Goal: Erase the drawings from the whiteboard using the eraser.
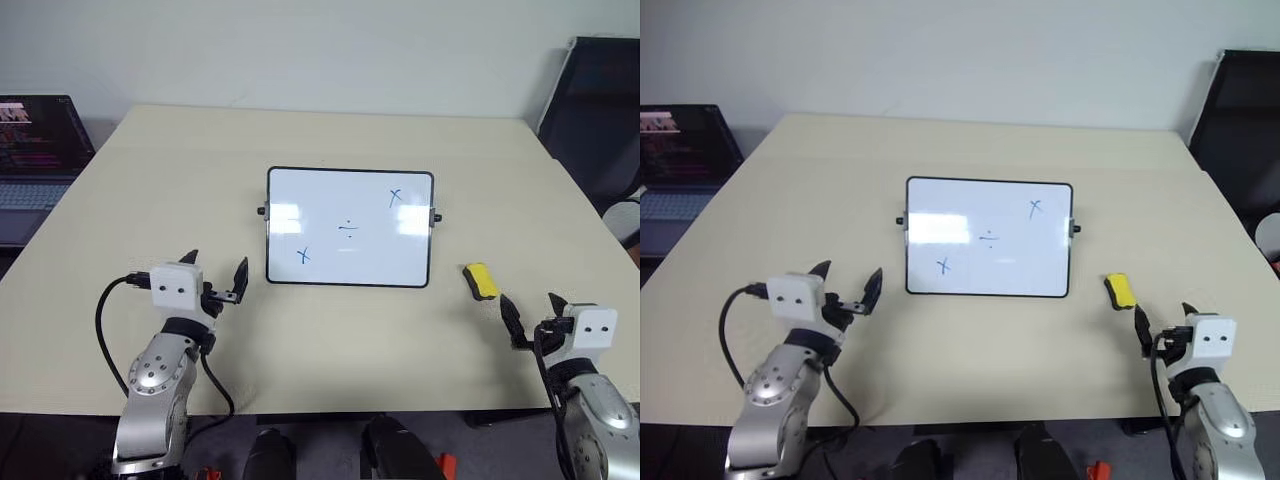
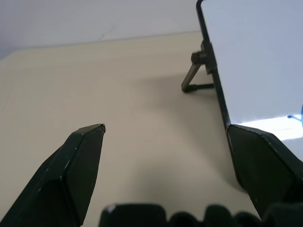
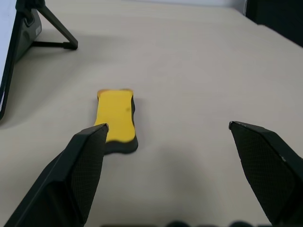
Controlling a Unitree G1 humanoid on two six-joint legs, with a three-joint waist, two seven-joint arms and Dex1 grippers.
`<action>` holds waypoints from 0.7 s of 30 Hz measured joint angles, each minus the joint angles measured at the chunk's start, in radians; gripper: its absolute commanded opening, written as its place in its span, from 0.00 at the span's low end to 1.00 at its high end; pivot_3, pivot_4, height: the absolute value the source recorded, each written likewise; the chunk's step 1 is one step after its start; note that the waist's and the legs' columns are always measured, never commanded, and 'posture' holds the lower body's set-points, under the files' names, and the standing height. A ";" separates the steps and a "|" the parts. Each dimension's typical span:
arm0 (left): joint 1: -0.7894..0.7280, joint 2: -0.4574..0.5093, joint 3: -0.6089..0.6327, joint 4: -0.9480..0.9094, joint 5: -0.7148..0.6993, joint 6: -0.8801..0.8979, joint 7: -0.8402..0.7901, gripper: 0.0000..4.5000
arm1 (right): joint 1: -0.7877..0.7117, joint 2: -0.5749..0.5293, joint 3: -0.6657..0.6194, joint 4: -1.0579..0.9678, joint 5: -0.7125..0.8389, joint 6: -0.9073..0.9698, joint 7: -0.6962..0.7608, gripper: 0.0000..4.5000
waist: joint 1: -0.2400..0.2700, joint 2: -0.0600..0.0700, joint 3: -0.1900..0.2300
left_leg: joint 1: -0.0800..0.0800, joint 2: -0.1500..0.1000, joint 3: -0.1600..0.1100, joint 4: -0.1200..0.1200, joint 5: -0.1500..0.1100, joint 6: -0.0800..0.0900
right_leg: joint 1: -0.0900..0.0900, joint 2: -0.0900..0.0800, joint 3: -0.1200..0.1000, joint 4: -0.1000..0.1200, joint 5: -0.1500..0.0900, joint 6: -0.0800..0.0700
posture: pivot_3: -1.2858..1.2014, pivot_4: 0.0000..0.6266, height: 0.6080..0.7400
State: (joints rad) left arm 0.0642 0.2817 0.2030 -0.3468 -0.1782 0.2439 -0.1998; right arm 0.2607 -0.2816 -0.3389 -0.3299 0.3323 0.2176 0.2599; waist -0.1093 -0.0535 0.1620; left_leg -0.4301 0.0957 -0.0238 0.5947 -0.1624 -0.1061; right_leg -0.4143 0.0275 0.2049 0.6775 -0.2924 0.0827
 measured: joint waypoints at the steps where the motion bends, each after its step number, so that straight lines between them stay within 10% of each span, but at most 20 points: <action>1: -0.002 -0.002 -0.001 0.000 0.001 0.008 0.004 1.00 | -0.004 0.003 0.000 -0.004 0.006 0.014 -0.004 0.99 | -0.001 0.000 0.000 | 0.000 -0.001 0.000 0.000 0.000 0.000 | 0.000 -0.001 0.000 0.000 0.000 0.000 | 0.52 0.24 1.00; 21: -0.419 0.247 -0.054 0.004 -0.202 0.130 -0.363 1.00 | -0.159 -0.088 0.011 -0.184 0.098 0.299 -0.023 0.99 | 0.001 0.002 0.001 | -0.001 -0.002 -0.001 0.001 0.000 0.000 | 0.003 -0.002 -0.002 -0.001 -0.001 0.002 | 0.52 0.24 1.00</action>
State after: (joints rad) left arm -0.3547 0.5289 0.1489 -0.3424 -0.3801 0.3735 -0.5628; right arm 0.1018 -0.3701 -0.3279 -0.5142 0.4300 0.5167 0.2367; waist -0.1081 -0.0516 0.1634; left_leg -0.4307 0.0937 -0.0250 0.5954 -0.1624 -0.1060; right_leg -0.4118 0.0256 0.2030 0.6766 -0.2934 0.0844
